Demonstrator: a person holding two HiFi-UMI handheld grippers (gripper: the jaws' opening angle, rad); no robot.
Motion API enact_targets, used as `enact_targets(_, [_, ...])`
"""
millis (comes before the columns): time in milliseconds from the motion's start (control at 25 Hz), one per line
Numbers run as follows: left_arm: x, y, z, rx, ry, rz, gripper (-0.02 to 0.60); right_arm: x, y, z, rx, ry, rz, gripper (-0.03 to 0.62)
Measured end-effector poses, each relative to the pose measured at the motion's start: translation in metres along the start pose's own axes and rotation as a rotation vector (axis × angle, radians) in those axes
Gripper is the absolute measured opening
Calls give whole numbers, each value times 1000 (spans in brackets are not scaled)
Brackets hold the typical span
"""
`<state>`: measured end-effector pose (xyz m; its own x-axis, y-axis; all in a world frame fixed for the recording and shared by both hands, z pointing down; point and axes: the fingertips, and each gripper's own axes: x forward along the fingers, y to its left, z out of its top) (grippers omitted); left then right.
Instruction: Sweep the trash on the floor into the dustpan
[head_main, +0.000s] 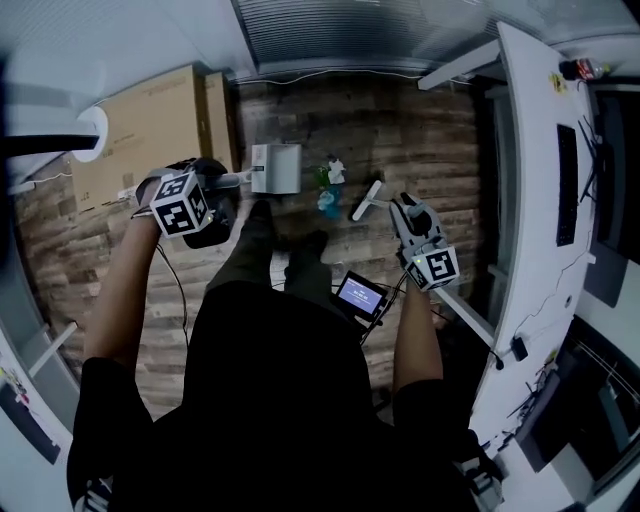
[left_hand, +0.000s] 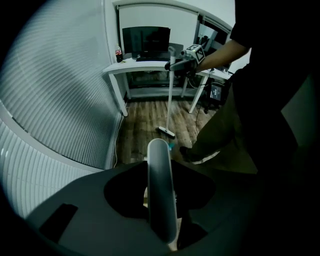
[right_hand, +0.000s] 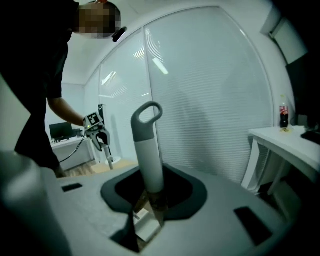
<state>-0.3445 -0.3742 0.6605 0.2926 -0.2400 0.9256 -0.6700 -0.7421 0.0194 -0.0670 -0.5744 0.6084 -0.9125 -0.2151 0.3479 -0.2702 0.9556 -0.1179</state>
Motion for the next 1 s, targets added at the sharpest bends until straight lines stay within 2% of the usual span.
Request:
enact_targets(160, [1, -5, 1, -2, -18, -42, 124, 35, 10, 9, 52, -60, -29, 104])
enact_targets(400, [-3, -4, -7, 46, 16, -97, 123, 69, 29, 16, 63, -77, -57, 104])
enact_targets(520, [-1, -3, -4, 59, 21, -108, 123, 78, 30, 18, 72, -92, -76, 105])
enact_targets(840, [3, -7, 7, 55, -26, -130, 123, 106, 31, 33, 84, -181, -141, 107])
enact_targets(1000, [0, -6, 3, 50, -34, -134, 123, 128, 42, 45, 83, -225, -125, 107])
